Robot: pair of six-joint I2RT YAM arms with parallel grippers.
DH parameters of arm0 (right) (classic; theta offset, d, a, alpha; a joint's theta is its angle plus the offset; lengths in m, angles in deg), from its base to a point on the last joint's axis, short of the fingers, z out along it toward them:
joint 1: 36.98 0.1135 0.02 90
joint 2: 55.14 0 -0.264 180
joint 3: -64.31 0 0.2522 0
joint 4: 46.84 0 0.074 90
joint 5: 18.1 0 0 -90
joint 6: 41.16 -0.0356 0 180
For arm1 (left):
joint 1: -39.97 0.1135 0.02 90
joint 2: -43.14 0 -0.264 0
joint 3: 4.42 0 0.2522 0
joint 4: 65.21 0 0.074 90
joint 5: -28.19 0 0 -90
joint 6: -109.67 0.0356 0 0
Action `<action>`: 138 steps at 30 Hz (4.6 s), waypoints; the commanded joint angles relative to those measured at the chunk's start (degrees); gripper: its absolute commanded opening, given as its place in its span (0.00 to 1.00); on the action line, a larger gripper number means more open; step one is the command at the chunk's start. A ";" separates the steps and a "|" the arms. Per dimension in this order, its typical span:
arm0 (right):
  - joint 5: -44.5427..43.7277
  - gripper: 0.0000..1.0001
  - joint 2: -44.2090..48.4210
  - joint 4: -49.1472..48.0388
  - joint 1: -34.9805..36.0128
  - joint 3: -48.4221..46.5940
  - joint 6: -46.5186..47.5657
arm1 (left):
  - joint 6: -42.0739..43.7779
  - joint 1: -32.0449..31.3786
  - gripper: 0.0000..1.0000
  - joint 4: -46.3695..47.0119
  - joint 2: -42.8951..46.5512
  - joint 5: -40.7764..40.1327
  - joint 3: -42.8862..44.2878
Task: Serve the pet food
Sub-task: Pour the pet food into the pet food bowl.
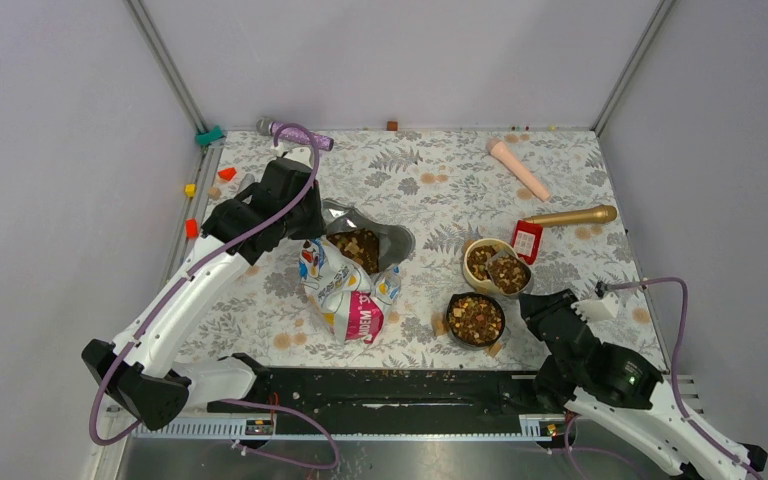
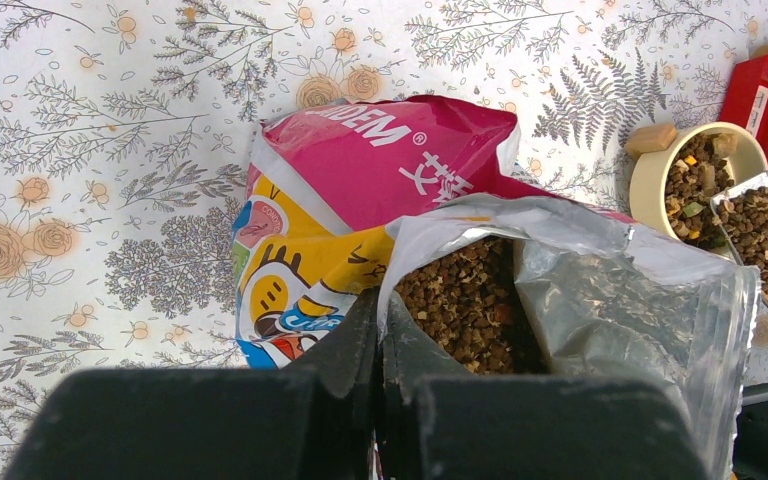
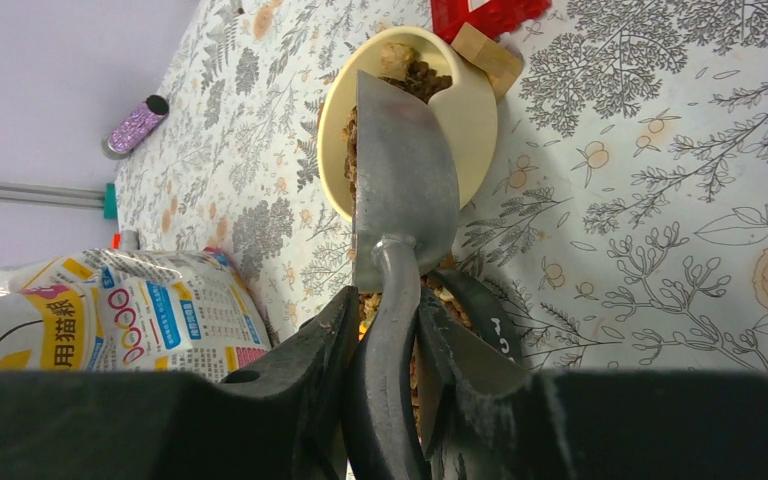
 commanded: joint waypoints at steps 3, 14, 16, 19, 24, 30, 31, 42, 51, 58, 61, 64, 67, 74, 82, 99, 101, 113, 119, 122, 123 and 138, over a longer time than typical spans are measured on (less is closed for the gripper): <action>-5.03 0.00 -0.26 -0.73 0.36 -2.76 -2.50 | 0.55 0.34 0.00 -0.21 -0.81 0.99 1.19; -3.73 0.00 -9.29 0.69 0.31 -7.45 1.28 | 0.58 0.25 0.00 -0.15 -1.10 1.14 1.20; -3.69 0.00 -10.92 0.67 0.29 -8.29 2.05 | 0.55 0.32 0.00 -0.22 -1.08 1.19 1.20; -3.81 0.00 -12.61 0.69 0.27 -8.91 2.32 | 0.56 0.28 0.00 -0.18 -1.08 1.23 1.19; -3.80 0.00 -14.71 0.65 -0.18 -9.72 2.43 | 0.54 0.26 0.00 -0.20 -1.21 1.51 1.13; -0.42 0.00 -18.37 -2.50 -3.02 -10.23 5.95 | 0.50 0.27 0.00 -0.18 -1.25 1.63 1.10; 1.05 0.00 -18.99 -3.56 -4.28 -10.13 6.75 | 0.50 0.28 0.00 -0.15 -1.26 1.64 1.12; 8.16 0.00 -20.93 -9.66 -11.15 -8.78 10.20 | 0.57 0.30 0.00 -0.19 -1.30 1.41 1.11; 9.23 0.00 -22.83 -9.40 -11.81 -9.90 12.12 | 0.58 0.35 0.00 -0.21 -1.43 1.35 1.10; 9.13 0.00 -24.45 -6.27 -12.43 -12.17 14.08 | 0.56 0.30 0.00 -0.14 -1.18 1.46 1.11; 8.48 0.00 -25.19 -4.11 -12.47 -13.80 15.59 | 0.55 0.27 0.00 -0.20 -1.21 1.40 1.14; 7.23 0.00 -25.03 -2.23 -12.49 -14.75 16.25 | 0.58 0.25 0.00 -0.21 -1.09 1.47 1.11; 6.71 0.00 -24.58 -0.81 -12.58 -15.25 16.54 | 0.53 0.29 0.00 -0.19 -1.15 1.42 1.15; 6.17 0.00 -25.08 0.77 -12.74 -16.48 18.08 | 0.50 0.27 0.00 -0.17 -1.36 1.41 1.10; 6.83 0.00 -27.18 -0.75 -12.84 -17.51 20.19 | 0.48 0.29 0.00 -0.20 -1.44 1.23 1.10; 10.20 0.00 -33.21 -6.53 -14.99 -19.31 22.41 | 0.61 0.29 0.00 -0.21 -1.57 1.24 1.12; 11.70 0.00 -34.16 -6.92 -16.17 -19.61 22.72 | 0.60 0.25 0.00 -0.20 -1.52 1.14 1.12; 21.52 0.00 -37.32 -7.16 -22.40 -21.27 26.58 | 0.62 0.31 0.00 -0.17 -1.52 1.35 1.14; 21.66 0.00 -39.21 -3.53 -23.54 -24.34 29.02 | 0.64 0.27 0.00 -0.22 -1.36 1.32 1.10; 21.52 0.00 -39.75 -2.70 -23.93 -24.84 29.71 | 0.61 0.32 0.00 -0.21 -1.40 1.32 1.13; 21.48 0.00 -39.87 -2.45 -24.10 -25.04 30.10 | 0.65 0.27 0.00 -0.22 -1.36 1.32 1.10; 20.45 0.00 -41.38 1.02 -25.68 -29.13 33.77 | 0.67 0.34 0.00 -0.21 -1.26 1.33 1.13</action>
